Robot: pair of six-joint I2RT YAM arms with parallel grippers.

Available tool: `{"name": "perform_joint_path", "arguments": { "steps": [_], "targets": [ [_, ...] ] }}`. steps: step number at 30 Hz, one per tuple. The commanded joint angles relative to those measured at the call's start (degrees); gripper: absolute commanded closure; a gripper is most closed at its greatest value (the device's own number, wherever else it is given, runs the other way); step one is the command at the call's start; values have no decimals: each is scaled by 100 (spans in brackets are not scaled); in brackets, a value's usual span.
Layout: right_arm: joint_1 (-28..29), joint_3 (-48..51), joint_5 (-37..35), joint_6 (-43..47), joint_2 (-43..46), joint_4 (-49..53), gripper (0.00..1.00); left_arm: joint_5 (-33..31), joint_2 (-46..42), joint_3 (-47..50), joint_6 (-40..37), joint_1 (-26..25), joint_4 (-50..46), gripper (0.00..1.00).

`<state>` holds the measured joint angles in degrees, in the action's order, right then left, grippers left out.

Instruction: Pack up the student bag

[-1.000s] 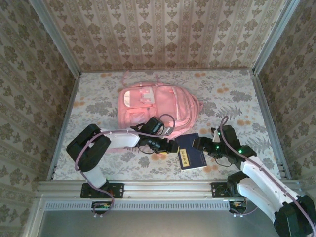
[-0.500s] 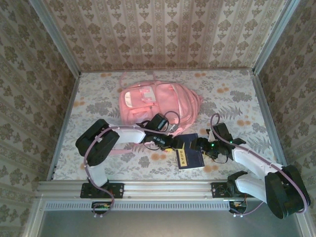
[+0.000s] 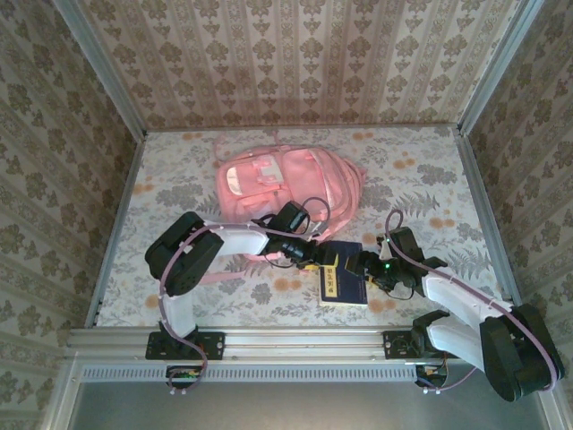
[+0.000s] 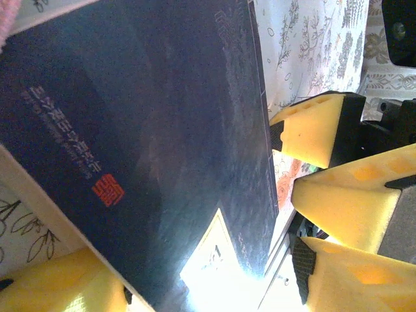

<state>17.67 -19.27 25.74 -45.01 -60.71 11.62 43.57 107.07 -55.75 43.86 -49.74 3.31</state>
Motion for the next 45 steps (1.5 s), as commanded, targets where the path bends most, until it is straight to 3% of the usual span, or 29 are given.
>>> {"name": "perform_joint_path", "arguments": {
  "steps": [1,10,29,36,45],
  "targets": [
    [116,206,285,-51,-169,-288,21,305,-238,-23,214,-1,-24,34],
    [121,213,144,-22,-349,-348,21,921,-347,168,711,-34,821,36],
    [113,283,56,17,-469,-397,21,1052,-476,-36,999,-139,1204,27],
    [89,241,-94,29,-337,-159,21,1301,-399,-141,1520,-349,1930,27],
    [-147,413,-289,-31,402,243,20,1200,-452,-292,1330,-480,1446,26]
  ]
}}
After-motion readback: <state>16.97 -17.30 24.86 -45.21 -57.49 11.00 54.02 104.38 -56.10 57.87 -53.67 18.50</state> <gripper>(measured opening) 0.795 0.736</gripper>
